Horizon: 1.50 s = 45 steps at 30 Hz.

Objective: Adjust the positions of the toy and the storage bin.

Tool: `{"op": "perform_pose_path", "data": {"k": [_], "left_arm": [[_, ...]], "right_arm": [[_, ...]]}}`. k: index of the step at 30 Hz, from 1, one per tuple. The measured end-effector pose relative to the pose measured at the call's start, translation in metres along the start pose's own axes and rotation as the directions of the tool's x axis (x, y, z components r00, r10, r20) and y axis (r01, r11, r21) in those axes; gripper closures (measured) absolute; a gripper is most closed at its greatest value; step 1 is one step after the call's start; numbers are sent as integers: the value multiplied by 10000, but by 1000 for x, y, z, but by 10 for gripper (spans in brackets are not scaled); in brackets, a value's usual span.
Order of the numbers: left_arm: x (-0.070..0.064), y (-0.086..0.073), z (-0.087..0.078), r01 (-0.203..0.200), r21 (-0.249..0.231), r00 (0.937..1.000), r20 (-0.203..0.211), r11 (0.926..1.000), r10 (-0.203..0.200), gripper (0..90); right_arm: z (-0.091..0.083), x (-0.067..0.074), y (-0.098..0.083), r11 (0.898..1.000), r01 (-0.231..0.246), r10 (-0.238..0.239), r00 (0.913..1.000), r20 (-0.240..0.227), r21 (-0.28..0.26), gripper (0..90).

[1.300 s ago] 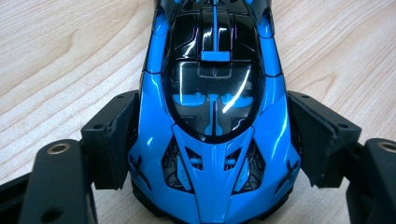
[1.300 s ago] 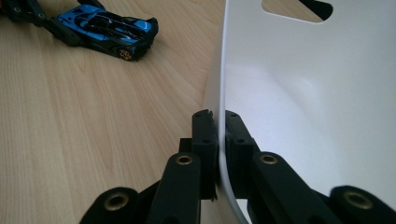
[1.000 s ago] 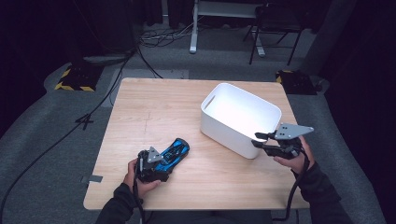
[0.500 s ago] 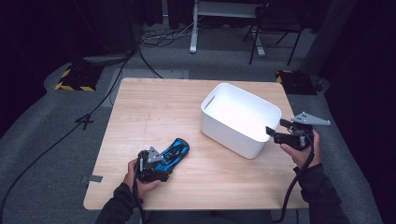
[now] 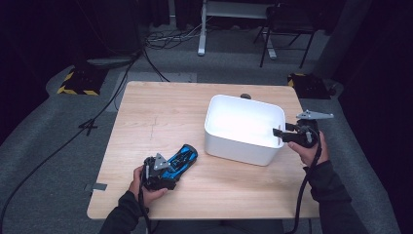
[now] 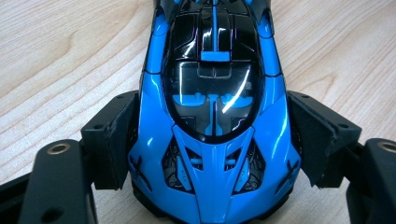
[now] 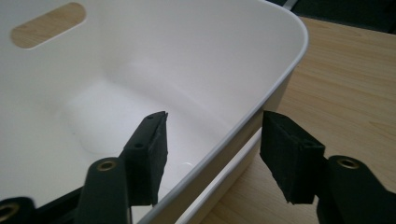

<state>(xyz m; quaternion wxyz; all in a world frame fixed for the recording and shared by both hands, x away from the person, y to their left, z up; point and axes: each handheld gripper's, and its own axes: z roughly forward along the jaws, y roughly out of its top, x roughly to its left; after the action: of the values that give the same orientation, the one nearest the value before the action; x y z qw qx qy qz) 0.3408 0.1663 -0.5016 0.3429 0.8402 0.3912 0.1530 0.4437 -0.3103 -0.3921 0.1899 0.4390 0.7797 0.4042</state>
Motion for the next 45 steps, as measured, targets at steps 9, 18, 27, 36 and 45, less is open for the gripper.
{"op": "perform_pose_path", "data": {"k": [9, 18, 27, 36, 45], "left_arm": [[0, 0, 1, 20, 18, 9999, 114, 10000, -20, 242], [0, 1, 1, 59, 54, 9999, 110, 10000, -59, 240], [-1, 2, 2, 220, 83, 9997, -98, 9997, -219, 217], [-2, 3, 4, 316, 142, 9987, -402, 9994, -310, 151], [-2, 2, 2, 398, 175, 9986, -343, 9991, -392, 154]], "right_arm": [[10, -4, 7, 9983, 519, -524, 9985, 182, 274, 535], [21, 6, 17, 9909, 1296, -1298, 9915, 43, 349, 619], [17, 7, 13, 9923, 1234, -1234, 9923, -63, 54, 576], [13, 8, 10, 9929, 1186, -1187, 9918, -472, -35, 529], [-10, 4, 6, 9921, 1092, -1117, 9930, -393, -621, 347]]}}
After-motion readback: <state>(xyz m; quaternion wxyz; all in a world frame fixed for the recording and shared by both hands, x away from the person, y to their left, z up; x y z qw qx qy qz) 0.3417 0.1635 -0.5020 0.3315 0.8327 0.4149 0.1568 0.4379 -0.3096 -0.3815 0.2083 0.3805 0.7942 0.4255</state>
